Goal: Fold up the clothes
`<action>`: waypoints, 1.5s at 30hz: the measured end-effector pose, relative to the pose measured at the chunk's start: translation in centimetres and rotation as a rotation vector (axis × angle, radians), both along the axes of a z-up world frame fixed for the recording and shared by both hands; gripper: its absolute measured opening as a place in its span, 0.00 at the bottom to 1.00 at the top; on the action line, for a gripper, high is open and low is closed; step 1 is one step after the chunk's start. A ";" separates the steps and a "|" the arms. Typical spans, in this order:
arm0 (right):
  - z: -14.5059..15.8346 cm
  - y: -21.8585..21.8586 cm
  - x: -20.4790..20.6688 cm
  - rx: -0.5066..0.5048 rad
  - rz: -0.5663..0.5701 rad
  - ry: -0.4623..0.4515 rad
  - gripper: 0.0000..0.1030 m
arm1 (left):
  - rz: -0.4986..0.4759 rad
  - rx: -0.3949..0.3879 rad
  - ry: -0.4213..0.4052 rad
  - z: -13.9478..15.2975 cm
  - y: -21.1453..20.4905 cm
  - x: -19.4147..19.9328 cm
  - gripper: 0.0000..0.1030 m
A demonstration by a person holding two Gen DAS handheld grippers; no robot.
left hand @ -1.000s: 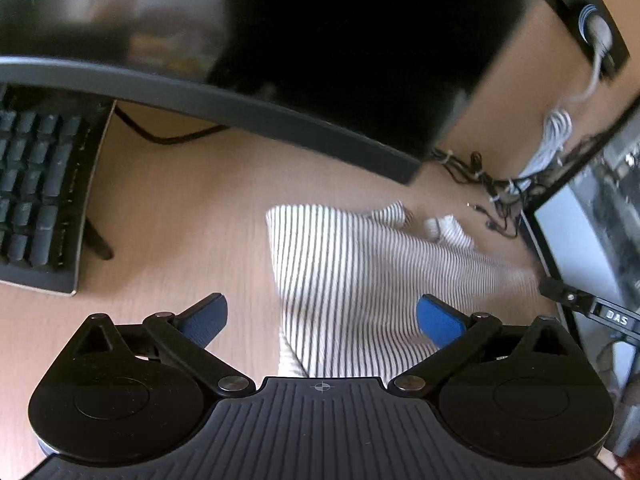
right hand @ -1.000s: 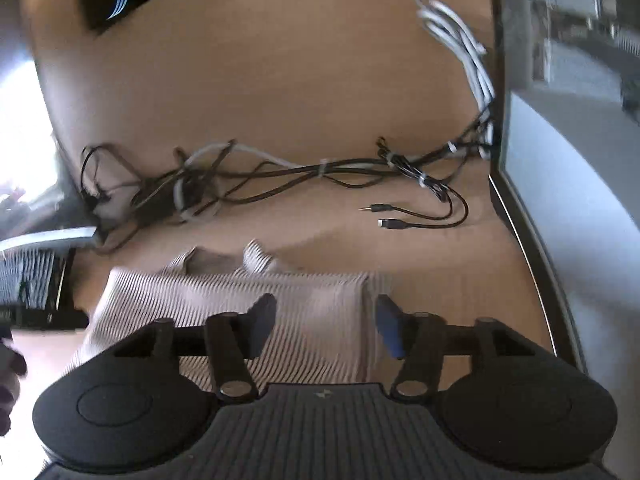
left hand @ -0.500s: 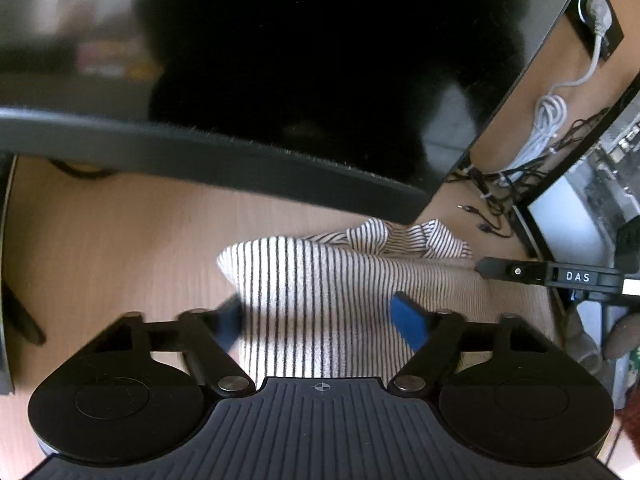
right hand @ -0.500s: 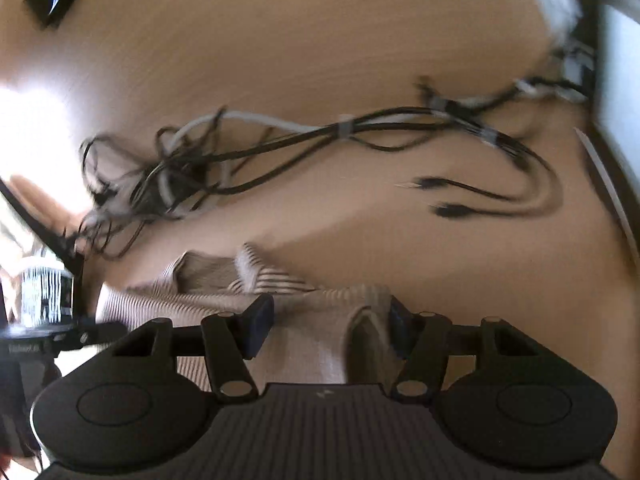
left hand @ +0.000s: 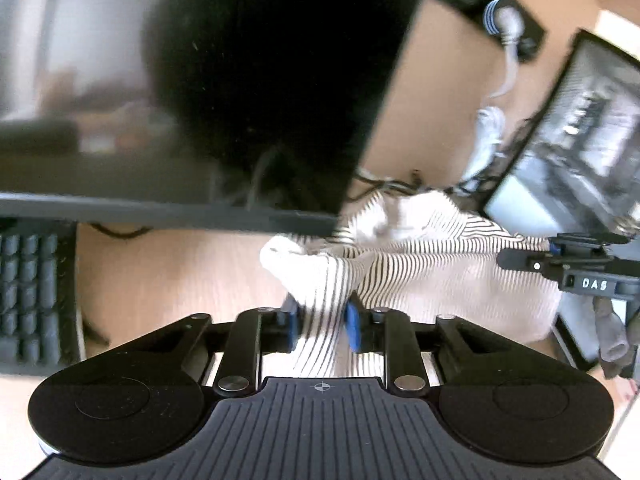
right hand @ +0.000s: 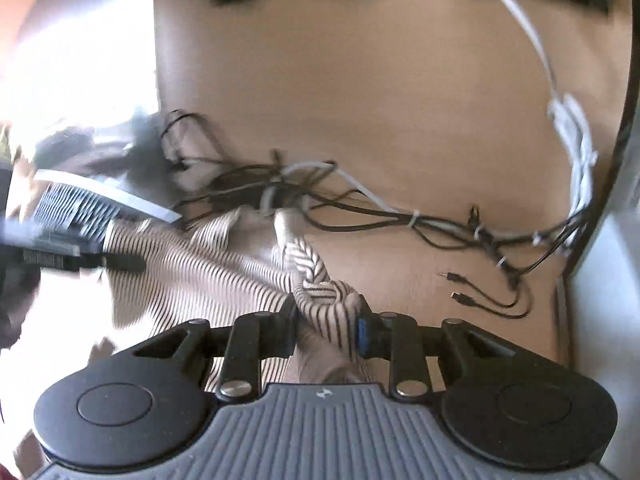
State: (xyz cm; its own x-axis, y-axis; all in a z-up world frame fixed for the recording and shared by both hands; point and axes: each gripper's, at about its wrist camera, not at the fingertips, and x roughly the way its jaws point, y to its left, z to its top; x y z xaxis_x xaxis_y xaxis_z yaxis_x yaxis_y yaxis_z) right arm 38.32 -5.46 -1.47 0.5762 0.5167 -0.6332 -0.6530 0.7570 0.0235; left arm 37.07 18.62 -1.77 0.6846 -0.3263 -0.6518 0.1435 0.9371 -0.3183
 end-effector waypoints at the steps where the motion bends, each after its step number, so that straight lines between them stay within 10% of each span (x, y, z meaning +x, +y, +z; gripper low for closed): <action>1: 0.3 0.0 -2.0 -0.034 0.030 -0.026 0.25 | -0.003 0.002 0.004 0.3 -0.1 -1.1 0.13; 10: -5.0 1.3 -16.8 -0.321 0.220 -0.035 0.20 | 0.043 -0.117 0.139 -2.3 3.9 -9.5 0.11; 20: -7.1 1.1 -19.2 -0.377 0.180 -0.006 0.13 | 0.042 -0.193 -0.027 2.3 4.1 -7.0 0.74; 26: -4.6 0.9 -18.6 -0.337 0.201 0.029 0.13 | 0.021 -0.166 -0.066 3.7 1.0 -2.9 0.82; 31: 0.6 2.5 -16.2 -0.147 0.148 -0.057 0.68 | 0.059 -0.173 -0.045 3.0 1.3 -3.0 0.89; 37: -0.7 9.2 -10.6 -0.084 0.096 -0.083 0.73 | 0.149 -0.190 0.025 1.0 4.2 -6.3 0.92; 39: -3.1 11.2 -8.5 -0.137 0.077 -0.051 0.66 | 0.175 -0.187 0.033 0.7 5.3 -7.7 0.93; 40: -4.3 12.2 -7.5 -0.165 0.067 -0.037 0.30 | 0.185 -0.188 0.032 0.6 6.0 -8.4 0.93; 41: -4.6 12.4 -7.3 -0.176 0.069 -0.031 0.16 | 0.193 -0.191 0.033 0.6 6.7 -9.2 0.94; 45: -3.3 11.6 -10.4 -0.209 0.234 -0.111 0.16 | 0.216 -0.237 0.051 0.2 9.4 -11.8 0.96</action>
